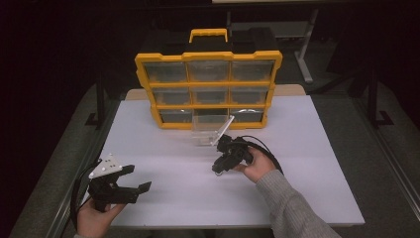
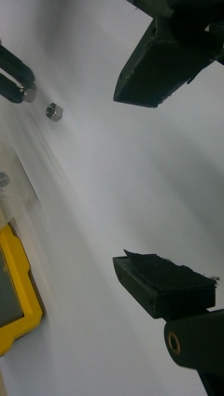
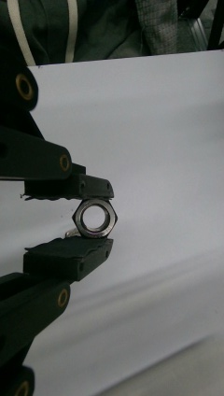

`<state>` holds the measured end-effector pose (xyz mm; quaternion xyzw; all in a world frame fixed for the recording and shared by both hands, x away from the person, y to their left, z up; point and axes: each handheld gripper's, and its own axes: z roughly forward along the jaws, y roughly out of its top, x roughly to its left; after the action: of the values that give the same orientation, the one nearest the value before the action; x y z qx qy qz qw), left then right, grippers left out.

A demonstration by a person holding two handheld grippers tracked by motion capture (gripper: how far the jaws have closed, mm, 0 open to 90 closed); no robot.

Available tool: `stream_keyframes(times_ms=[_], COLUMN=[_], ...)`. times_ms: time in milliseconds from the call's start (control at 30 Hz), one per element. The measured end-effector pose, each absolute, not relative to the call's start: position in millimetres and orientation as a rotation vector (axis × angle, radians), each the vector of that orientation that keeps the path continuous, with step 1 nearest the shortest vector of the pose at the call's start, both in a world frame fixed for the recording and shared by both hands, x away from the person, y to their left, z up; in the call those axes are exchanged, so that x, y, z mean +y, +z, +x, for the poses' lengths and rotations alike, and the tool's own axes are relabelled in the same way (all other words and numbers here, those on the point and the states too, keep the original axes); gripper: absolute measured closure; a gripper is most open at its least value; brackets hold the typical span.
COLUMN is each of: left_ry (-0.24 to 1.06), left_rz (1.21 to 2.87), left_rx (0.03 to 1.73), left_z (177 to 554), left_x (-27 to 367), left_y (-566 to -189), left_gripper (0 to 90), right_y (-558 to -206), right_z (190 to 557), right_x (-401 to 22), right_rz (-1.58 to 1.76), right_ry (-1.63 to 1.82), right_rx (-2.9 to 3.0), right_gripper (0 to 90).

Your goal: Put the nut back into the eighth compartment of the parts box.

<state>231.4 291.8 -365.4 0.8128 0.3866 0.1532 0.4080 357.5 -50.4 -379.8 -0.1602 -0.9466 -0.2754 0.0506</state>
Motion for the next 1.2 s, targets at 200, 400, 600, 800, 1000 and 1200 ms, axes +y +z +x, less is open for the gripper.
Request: stream_keyframes(times_ms=[200, 400, 600, 800, 1000, 1200], left_ry=[0.386, 0.388, 0.386, 0.386, 0.385, 0.387], left_rz=[2.048, 2.051, 2.053, 2.047, 2.044, 2.044], left_rx=[0.975, 0.974, 0.977, 0.978, 0.978, 0.975], left_z=[231, 231, 231, 231, 231, 231], left_x=[292, 292, 292, 293, 293, 293], left_y=[-365, -365, -364, -364, -363, -363], left_gripper=[16.9, 16.9, 16.9, 16.9, 16.9, 16.9], right_y=[-363, -347, -330, -315, -304, -293], right_z=[365, 373, 381, 392, 403, 412], right_x=[-55, -60, -63, -64, -62, -60], right_rz=[-0.514, -0.536, -0.541, -0.558, -0.562, -0.582], right_ry=[-0.869, -0.909, -0.924, -0.949, -0.959, -0.957], right_rx=[-2.881, -2.874, -2.89, -2.897, -2.903, -2.917], right_gripper=[69.1, 69.1, 69.1, 69.1, 69.1, 69.1])
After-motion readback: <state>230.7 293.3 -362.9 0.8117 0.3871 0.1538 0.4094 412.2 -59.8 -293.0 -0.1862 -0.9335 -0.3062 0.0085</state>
